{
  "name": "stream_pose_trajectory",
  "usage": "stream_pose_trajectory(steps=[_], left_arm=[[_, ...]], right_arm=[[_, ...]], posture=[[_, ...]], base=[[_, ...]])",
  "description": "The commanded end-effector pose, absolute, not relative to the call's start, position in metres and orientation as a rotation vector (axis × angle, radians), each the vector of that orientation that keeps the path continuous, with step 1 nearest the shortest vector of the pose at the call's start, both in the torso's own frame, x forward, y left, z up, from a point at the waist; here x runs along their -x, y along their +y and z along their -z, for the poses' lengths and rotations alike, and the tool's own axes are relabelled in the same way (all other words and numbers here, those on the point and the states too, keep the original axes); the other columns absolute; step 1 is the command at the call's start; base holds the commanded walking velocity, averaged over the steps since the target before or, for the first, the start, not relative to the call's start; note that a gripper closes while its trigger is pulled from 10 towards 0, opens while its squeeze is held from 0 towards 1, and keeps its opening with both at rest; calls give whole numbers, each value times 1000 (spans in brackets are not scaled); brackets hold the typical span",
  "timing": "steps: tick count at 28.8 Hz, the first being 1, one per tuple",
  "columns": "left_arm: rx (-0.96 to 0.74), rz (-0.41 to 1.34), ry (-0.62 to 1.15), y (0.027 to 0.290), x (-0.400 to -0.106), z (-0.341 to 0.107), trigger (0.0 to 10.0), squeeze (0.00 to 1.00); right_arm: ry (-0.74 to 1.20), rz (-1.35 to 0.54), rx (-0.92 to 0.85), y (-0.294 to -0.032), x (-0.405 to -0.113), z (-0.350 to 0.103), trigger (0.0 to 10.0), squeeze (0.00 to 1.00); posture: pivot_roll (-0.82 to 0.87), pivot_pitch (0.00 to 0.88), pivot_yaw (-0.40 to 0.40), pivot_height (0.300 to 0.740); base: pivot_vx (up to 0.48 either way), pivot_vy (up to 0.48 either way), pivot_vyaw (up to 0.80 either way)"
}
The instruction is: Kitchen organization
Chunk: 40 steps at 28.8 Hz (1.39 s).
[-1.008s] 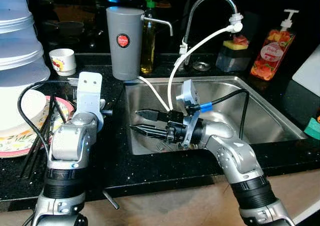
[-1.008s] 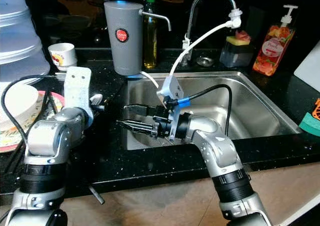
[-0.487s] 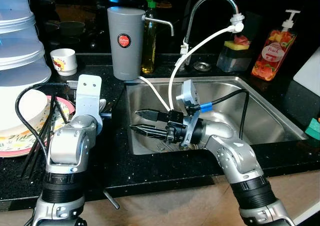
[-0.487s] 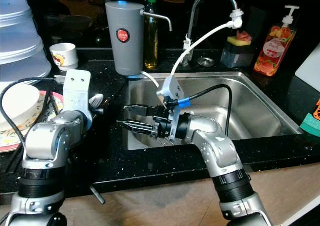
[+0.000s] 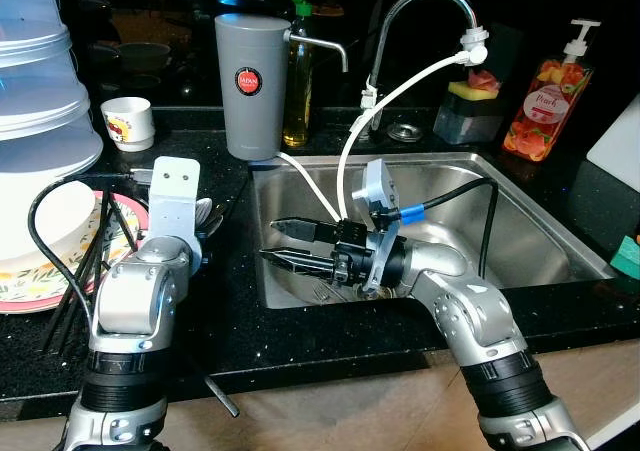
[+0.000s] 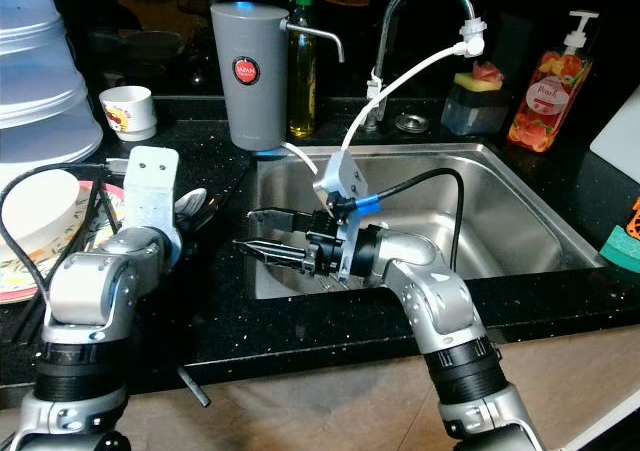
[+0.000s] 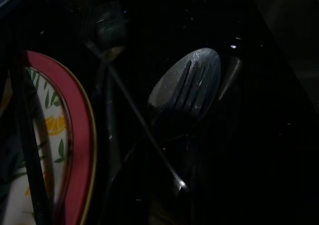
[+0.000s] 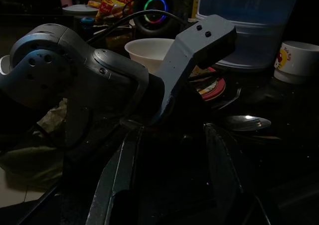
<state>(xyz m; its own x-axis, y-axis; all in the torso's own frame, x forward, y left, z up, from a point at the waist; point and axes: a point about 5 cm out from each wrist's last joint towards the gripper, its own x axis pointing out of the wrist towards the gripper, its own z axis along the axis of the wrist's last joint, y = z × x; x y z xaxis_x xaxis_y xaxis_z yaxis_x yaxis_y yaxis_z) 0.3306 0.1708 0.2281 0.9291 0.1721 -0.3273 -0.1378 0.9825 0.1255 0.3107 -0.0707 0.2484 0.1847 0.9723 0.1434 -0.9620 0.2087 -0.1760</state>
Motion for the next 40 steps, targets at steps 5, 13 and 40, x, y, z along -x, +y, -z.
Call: stream_pose_trajectory(steps=[5,13,40], left_arm=[[-121,-159,330,173,-334,-231,0,0],[-140,-188,230,175,-338,-251,0,0],[206,384,-142,130,-324,-279,0,0]], right_arm=[[-232,-1358,49,-72,-311,-246,10000,0],[-237,-1354,49,-73,-312,-247,10000,0],[-311,-969,-296,-69,-338,-268,10000,0]], posture=[[-22,45,-34,740],[-22,51,-35,740],[-24,62,-41,740]], base=[[0,0,0],[0,0,0],[0,0,0]])
